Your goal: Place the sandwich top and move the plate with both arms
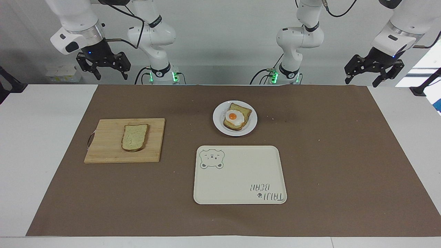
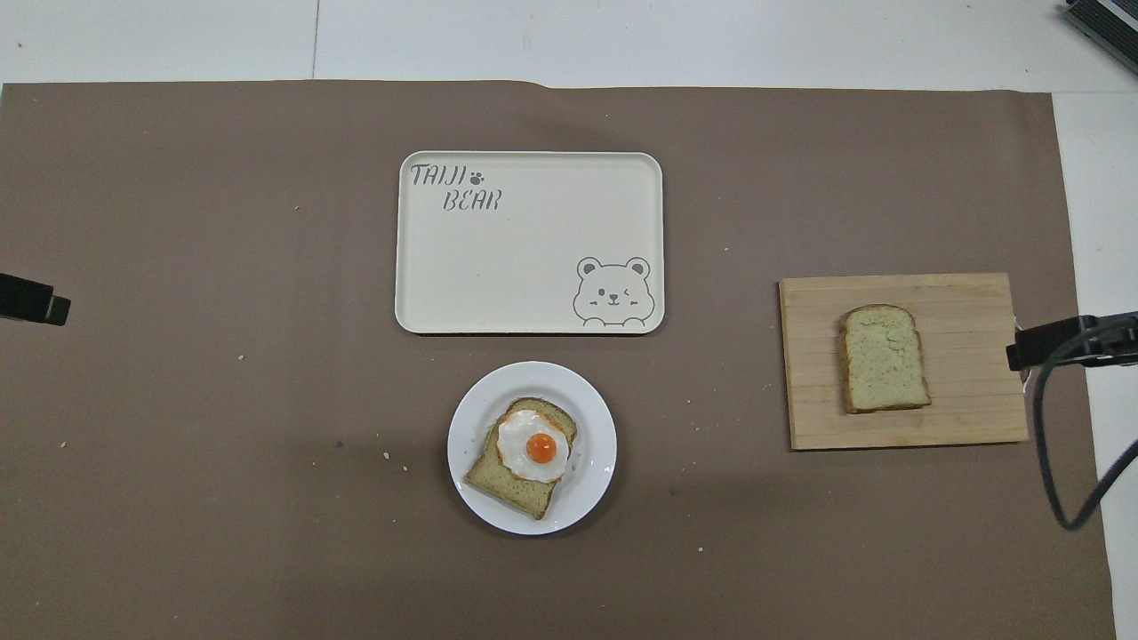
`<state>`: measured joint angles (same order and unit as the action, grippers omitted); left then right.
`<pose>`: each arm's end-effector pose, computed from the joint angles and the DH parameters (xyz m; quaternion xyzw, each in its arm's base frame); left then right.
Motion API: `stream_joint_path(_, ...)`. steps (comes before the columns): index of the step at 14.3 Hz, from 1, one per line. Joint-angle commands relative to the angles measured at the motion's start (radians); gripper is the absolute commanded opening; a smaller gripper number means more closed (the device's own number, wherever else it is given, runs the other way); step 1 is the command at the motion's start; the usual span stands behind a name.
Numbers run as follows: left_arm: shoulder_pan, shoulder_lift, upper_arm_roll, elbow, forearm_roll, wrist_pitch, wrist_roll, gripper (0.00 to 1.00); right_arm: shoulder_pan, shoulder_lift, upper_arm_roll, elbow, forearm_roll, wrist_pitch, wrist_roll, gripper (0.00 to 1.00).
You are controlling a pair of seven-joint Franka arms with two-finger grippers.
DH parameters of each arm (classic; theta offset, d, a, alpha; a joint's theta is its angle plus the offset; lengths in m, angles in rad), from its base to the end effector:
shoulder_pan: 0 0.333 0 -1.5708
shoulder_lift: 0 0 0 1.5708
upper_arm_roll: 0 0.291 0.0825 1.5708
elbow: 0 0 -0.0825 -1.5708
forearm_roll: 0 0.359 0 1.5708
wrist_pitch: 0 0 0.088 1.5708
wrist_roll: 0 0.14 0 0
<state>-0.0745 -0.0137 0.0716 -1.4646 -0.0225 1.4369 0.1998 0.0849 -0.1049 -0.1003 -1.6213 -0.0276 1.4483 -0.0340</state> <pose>0.5111 -0.0046 0.6088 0.9946 -0.1026 -0.0058 0.0123 0.4838 -0.0140 0.5870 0.9993 0.0085 -0.0345 0.0077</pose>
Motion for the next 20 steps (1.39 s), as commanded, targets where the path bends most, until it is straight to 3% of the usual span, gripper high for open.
stream_joint_path(1,-0.01,-0.022,0.004,-0.022,-0.001,-0.007,-0.013,1.0,-0.013,-0.01,0.005,-0.012,-0.018,0.015,-0.027,1.0)
stream_joint_path(20,-0.011,-0.023,0.0,-0.028,-0.007,-0.001,-0.011,1.0,-0.008,-0.013,-0.004,-0.009,-0.005,-0.003,-0.029,1.0)
